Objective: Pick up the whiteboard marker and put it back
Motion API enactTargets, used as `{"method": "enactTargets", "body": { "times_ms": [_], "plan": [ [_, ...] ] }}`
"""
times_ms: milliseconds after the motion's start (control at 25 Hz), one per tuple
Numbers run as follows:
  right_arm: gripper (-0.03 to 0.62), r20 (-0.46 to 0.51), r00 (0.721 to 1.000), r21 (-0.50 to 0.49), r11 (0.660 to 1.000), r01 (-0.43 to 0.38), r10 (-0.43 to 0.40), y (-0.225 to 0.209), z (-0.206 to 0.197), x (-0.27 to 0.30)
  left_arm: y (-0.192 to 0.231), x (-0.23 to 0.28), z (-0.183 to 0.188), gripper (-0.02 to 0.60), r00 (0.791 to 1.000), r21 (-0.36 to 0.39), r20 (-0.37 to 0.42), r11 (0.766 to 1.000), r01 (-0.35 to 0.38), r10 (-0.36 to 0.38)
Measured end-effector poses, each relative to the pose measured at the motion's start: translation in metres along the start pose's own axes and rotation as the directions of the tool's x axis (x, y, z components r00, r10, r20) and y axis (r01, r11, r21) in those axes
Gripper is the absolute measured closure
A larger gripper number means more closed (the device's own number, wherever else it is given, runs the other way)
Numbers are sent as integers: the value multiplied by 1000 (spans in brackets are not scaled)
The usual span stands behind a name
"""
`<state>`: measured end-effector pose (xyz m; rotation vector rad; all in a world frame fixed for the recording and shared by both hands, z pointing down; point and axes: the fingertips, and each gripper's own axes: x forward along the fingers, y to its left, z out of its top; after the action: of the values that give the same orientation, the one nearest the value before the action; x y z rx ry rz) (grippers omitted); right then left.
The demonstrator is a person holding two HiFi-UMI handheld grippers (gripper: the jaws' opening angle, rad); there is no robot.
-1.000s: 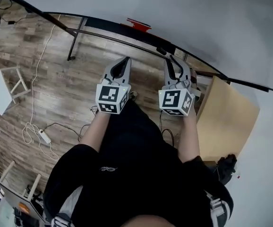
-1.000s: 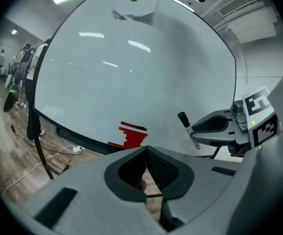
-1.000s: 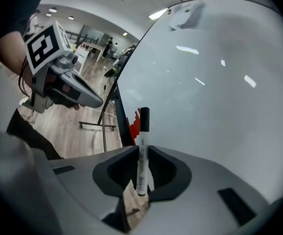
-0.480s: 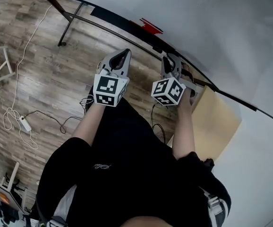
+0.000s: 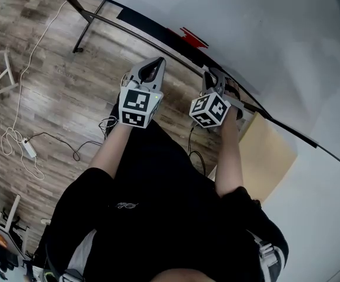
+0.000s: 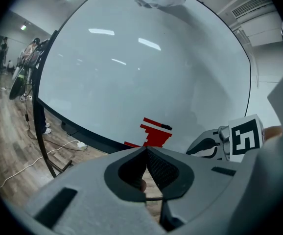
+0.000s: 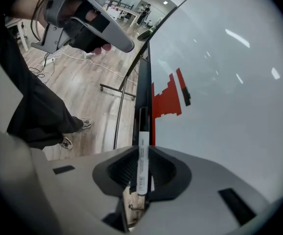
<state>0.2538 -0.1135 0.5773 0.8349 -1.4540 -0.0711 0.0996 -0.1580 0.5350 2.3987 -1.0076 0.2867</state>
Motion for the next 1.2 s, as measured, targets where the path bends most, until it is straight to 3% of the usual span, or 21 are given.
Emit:
{"method": "enactTargets", "body": {
  "times_ms": [1200],
  "plan": [
    [540,-73,995,-23,997,-75,73,14,-14,34,5,9,-2,575,999,-30,-28,999,-20,19]
  ]
}}
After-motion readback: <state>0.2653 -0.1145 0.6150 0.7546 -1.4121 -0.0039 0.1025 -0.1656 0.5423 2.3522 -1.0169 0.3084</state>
